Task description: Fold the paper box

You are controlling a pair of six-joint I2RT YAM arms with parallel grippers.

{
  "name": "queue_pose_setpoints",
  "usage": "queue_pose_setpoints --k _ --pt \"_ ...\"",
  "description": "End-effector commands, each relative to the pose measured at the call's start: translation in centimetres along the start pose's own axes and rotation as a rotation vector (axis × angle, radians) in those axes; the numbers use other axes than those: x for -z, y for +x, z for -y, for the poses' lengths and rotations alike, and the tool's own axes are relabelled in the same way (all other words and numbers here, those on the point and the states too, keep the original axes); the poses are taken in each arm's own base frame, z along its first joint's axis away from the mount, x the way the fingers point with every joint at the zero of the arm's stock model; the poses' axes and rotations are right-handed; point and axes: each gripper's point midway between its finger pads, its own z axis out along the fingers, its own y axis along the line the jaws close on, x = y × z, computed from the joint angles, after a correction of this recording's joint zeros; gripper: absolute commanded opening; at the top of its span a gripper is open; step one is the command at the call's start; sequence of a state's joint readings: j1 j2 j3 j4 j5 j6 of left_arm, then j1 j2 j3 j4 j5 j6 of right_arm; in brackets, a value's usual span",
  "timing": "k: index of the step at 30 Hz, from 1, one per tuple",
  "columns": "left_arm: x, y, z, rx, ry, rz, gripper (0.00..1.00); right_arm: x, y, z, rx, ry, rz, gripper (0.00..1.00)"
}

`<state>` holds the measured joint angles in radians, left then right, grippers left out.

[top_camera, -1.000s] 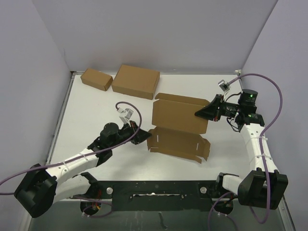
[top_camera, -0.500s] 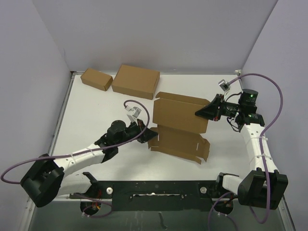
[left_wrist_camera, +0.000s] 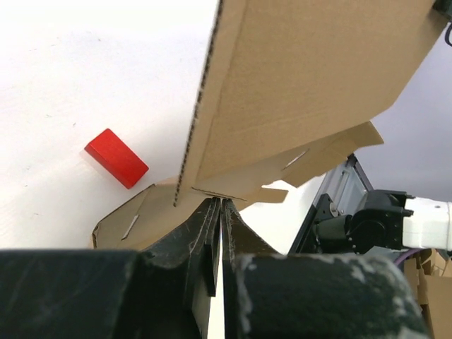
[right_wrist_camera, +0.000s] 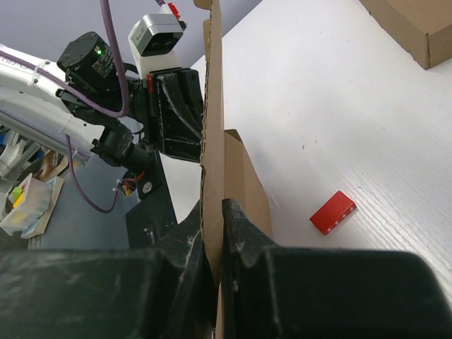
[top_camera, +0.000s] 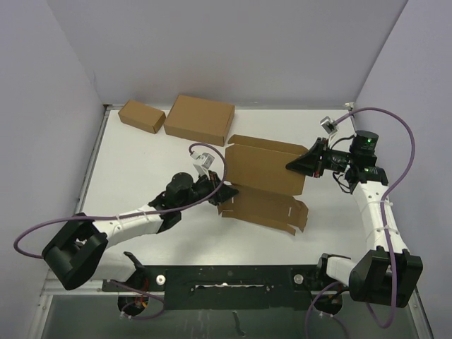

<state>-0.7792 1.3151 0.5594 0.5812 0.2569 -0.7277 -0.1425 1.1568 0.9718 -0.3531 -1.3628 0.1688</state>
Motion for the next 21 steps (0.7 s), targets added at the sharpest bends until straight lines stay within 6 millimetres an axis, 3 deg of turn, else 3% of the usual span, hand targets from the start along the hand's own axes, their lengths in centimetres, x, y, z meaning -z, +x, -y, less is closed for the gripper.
queue_pose_setpoints --k 1,11,21 --pt "-1.3 -4.1 2.0 -0.033 0.051 0.141 0.05 0.0 -0.2 -1.6 0.03 -0.048 -0.001 0.0" --pt "-2.2 -4.7 2.3 -0.02 0.075 0.171 0.07 0.1 -0.2 -1.4 0.039 -0.03 -0.002 0.0" --pt "2.2 -3.7 4.2 0.001 0.128 0.157 0.18 0.8 -1.0 -0.1 0.096 0.068 0.002 0.0"
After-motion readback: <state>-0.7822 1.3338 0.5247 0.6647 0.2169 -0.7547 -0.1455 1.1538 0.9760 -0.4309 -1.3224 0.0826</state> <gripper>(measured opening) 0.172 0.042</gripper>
